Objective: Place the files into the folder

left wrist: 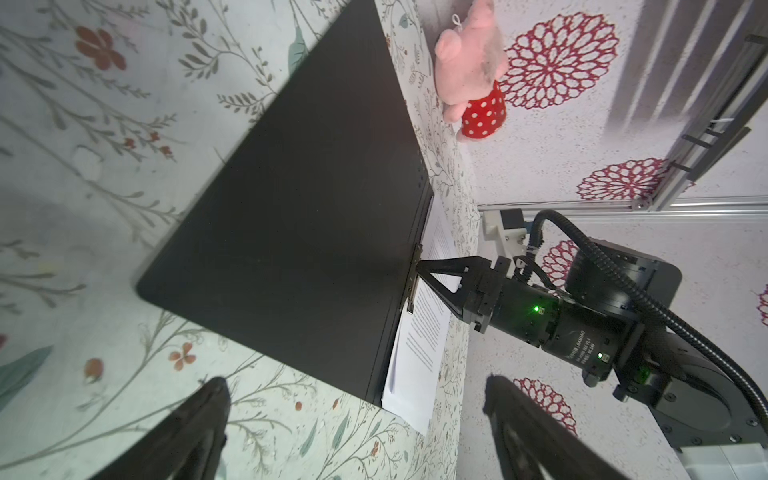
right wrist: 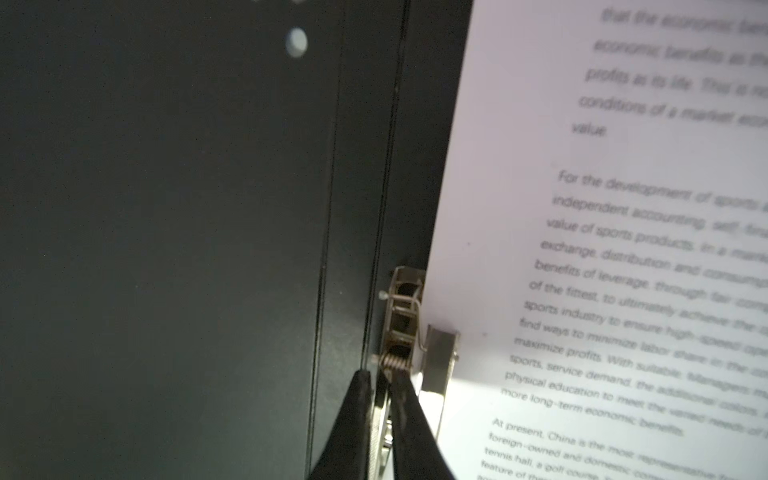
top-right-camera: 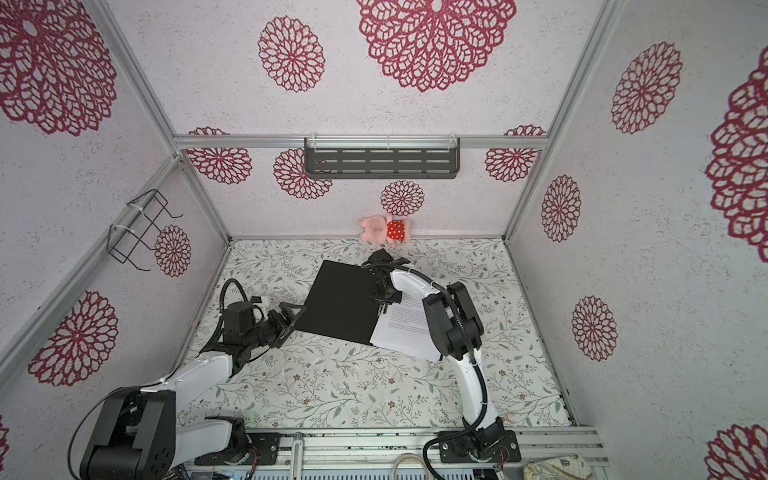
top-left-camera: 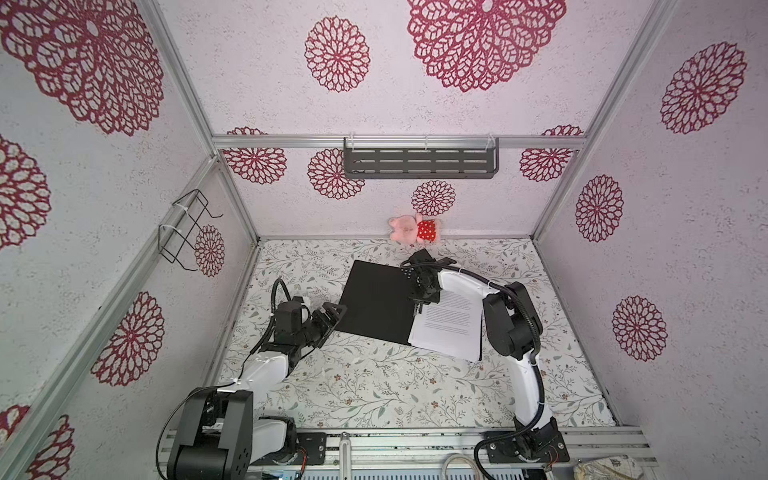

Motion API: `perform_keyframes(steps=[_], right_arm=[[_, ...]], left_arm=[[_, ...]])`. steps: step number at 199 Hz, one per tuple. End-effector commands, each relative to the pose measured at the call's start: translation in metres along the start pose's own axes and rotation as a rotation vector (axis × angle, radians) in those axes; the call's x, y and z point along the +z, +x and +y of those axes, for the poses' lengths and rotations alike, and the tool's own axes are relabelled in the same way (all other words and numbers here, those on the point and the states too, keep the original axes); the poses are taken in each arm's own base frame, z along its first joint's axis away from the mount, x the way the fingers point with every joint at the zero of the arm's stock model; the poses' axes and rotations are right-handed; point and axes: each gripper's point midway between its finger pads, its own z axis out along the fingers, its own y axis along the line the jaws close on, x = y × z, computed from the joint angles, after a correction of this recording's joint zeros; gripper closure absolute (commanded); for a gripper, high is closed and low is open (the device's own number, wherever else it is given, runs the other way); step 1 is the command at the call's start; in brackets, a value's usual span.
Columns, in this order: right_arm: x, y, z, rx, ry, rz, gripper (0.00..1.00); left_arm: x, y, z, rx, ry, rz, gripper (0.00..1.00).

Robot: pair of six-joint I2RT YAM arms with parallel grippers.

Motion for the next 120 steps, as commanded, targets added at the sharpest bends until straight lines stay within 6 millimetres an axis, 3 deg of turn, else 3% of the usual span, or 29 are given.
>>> perform_keyframes(steps=[1, 94, 120], right_arm=[[0.009, 0.014, -0.006, -0.029, 0.057, 0.049, 0.86], [0.02, 0.026, -0.007, -0.064, 0.126, 0.069, 0.85], [0.017, 0.023, -0.005, -0.055, 0.114, 0.059, 0.89]], left_arm=[[-0.007, -0.011, 0.003, 0.032, -0.064, -0.049, 0.01], [-0.01, -0.01, 0.011, 0.035, -0.1, -0.057, 0.01], [-0.013, -0.012, 0.013, 0.048, -0.116, -0.076, 0.01]])
